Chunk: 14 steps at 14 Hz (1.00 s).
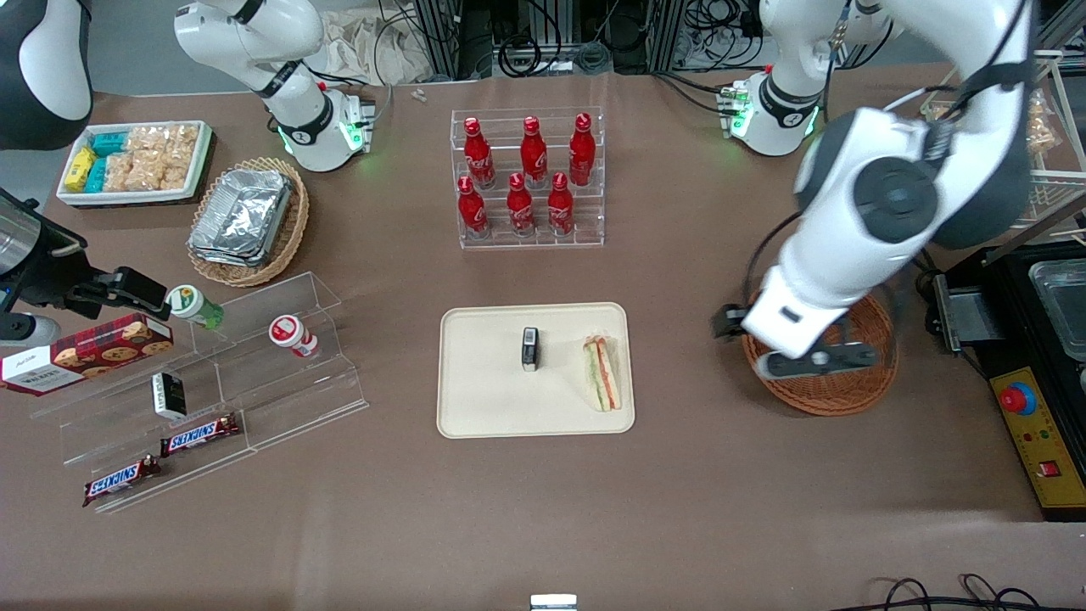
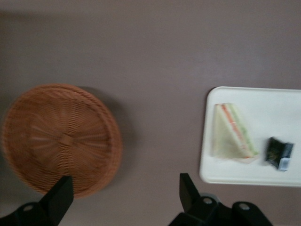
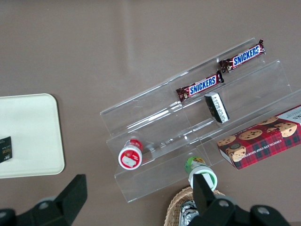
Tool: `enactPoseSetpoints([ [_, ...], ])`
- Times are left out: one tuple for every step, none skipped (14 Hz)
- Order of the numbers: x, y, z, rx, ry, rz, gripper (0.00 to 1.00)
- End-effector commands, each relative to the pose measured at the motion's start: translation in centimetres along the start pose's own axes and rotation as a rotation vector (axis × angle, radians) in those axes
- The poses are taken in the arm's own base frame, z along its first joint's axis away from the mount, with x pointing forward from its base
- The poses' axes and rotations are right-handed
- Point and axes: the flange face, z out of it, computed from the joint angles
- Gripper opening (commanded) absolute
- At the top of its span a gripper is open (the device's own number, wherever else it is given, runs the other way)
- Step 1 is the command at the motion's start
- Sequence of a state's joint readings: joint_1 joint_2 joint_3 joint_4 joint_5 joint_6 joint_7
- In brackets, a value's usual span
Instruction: Place sandwich from basket to tray
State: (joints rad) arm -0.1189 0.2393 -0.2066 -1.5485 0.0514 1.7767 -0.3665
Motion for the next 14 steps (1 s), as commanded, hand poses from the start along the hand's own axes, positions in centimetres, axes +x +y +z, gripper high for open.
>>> enactPoseSetpoints([
  [-2.6, -8.5, -2.0, -0.018, 0.001, 0.099, 1.0],
  [-2.9, -10.5, -2.5, -0.014, 0.0, 0.124, 1.0],
  [-3.3, -11.6, -3.1, -0.009, -0.009, 0.134, 1.0],
  [-3.4, -13.4, -3.5, -0.004, -0.016, 0.125, 1.0],
  [-3.6, -14.4, -4.1, -0.003, -0.016, 0.152, 1.0],
  [-3.6, -15.4, -4.1, -0.003, -0.028, 0.186, 1.0],
  [-3.7, -16.1, -3.9, -0.003, -0.038, 0.199, 1.0],
  [-3.6, -16.5, -3.9, -0.002, -0.042, 0.191, 1.0],
  [-3.4, -16.7, -4.1, 0.002, -0.042, 0.191, 1.0],
  [-3.1, -16.5, -4.3, 0.008, -0.036, 0.197, 1.0],
  [-2.6, -15.6, -4.6, 0.009, -0.027, 0.211, 1.0],
  [-2.1, -15.4, -4.6, 0.005, -0.024, 0.212, 1.0],
  [-2.1, -14.8, -4.7, -0.003, -0.021, 0.222, 1.0],
  [-2.3, -14.5, -4.8, -0.004, -0.021, 0.228, 1.0],
])
